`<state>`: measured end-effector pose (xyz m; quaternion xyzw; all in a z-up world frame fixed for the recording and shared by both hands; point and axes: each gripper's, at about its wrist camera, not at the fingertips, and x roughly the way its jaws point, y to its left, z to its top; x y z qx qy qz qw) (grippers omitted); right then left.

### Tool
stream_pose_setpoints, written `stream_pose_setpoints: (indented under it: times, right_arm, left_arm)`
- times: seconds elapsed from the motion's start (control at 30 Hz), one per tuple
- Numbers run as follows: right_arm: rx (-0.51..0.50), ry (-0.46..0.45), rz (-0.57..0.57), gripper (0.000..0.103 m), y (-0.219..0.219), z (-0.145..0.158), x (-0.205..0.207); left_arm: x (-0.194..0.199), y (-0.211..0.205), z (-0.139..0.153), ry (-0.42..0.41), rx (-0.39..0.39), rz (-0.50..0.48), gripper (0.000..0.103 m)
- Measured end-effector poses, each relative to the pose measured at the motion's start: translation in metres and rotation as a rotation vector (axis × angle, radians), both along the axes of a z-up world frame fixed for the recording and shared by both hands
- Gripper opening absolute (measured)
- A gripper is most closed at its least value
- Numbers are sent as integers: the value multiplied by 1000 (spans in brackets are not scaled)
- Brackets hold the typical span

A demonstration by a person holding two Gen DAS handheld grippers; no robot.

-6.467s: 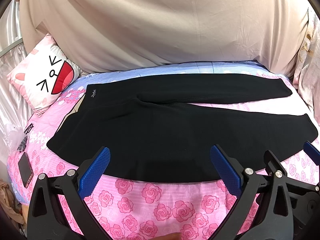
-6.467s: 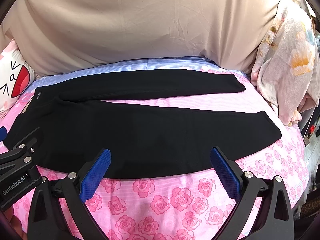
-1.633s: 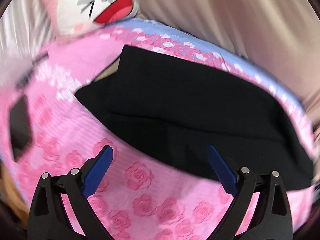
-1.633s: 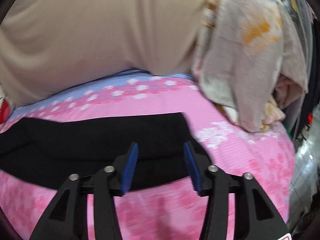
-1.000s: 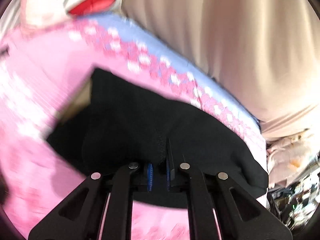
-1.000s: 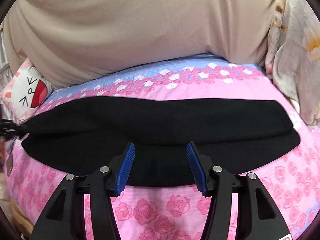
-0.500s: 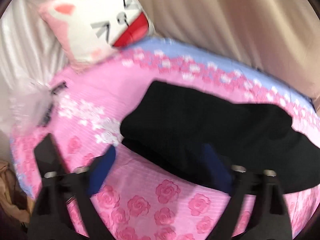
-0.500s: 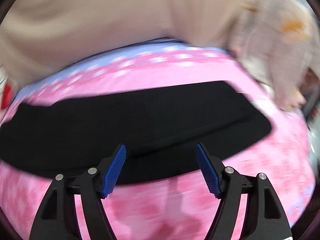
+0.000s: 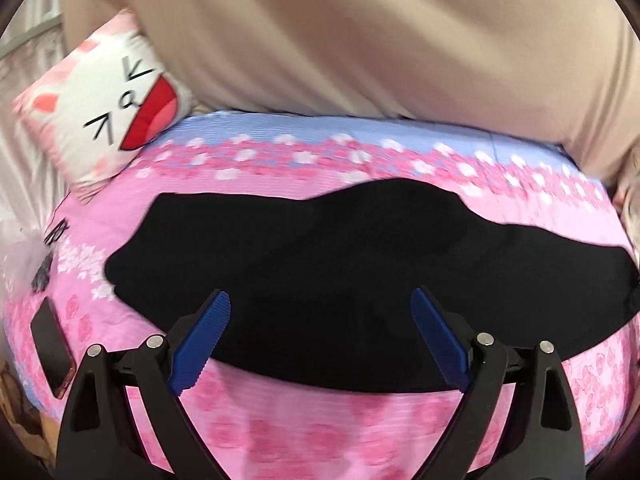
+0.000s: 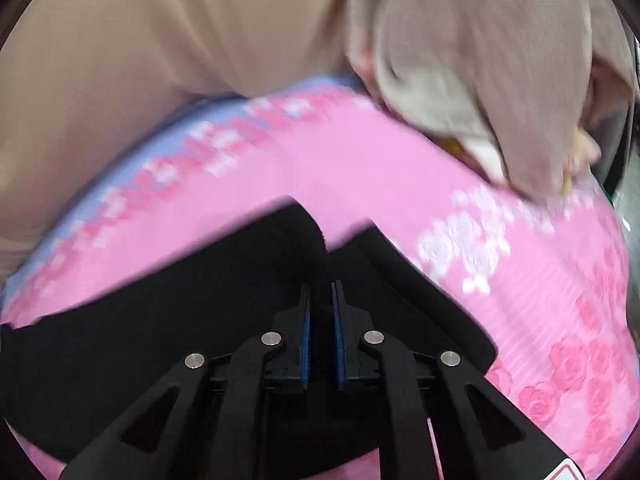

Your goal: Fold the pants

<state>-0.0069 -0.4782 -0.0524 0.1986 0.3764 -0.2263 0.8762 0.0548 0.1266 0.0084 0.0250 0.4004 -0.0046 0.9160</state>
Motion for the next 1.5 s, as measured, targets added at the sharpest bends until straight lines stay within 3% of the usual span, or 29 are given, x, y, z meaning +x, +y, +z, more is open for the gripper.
stream_pose_setpoints:
  times: [0.07,0.13,0.2,0.27,0.33,0.37,0.43,0.53,0.67,0.77,0.87,0.97,1.0,1.1,1.2,1.33,1.4,1.43,1.5]
  right_arm:
    - [-65,-69,7,8,3,40,-22]
    - [-68,-92,-19,8,-8,53,-46]
    - [-109,9,-51,8,-21,32,-48]
    - [-55,149,-29,12,-33,-21,-40]
    - [-63,98,-34,17,-31,-17,-46]
    - [-83,94,-50,30,-29,-10,-49]
    - [-181,80,-113,41,-19,11,-61]
    - [-268,49,-155,41,-2,35,-77]
    - [-215,-33,-10,40,52,56,-67]
    - [-217,11,167,40,118,44,-32]
    - [-220,51,320,40,182,26,3]
    - [-213,53,461,40,244,23,32]
    - [-224,51,493,40,258,25,37]
    - [-279,33,602,41,315,35,59]
    - [-229,27,639,41,342,32,76]
    - [-214,105,655,44,366,1,88]
    - [-212,160,632,43,360,-12,87]
    - [-188,149,610,44,348,-9,78]
    - [-180,118,545,55,324,3,64]
  left_arm:
    - [-1,-14,1,-8,33,-5,91]
    - [-1,-22,-1,-17,56,-7,97]
    - [3,-25,-9,-3,77,1,97]
    - [12,-28,-23,37,77,12,97]
    - [20,-25,-36,72,88,43,97]
    - [21,-21,-39,78,95,60,97]
    - [19,-9,-42,74,107,96,97]
    - [14,14,-46,64,140,147,97]
    - [12,45,-50,55,137,211,97]
    - [15,62,-58,53,123,233,97]
    - [23,87,-85,114,102,274,97]
    - [11,119,-87,138,-93,283,97]
    - [3,127,-81,129,-98,291,97]
    - [-9,140,-57,52,-74,291,97]
    - [-3,149,-37,-26,-3,295,98]
    - [34,153,-69,59,136,331,98]
    - [46,155,-86,114,160,336,98]
    - [43,154,-83,95,160,334,98]
    - [34,142,-67,41,169,303,98]
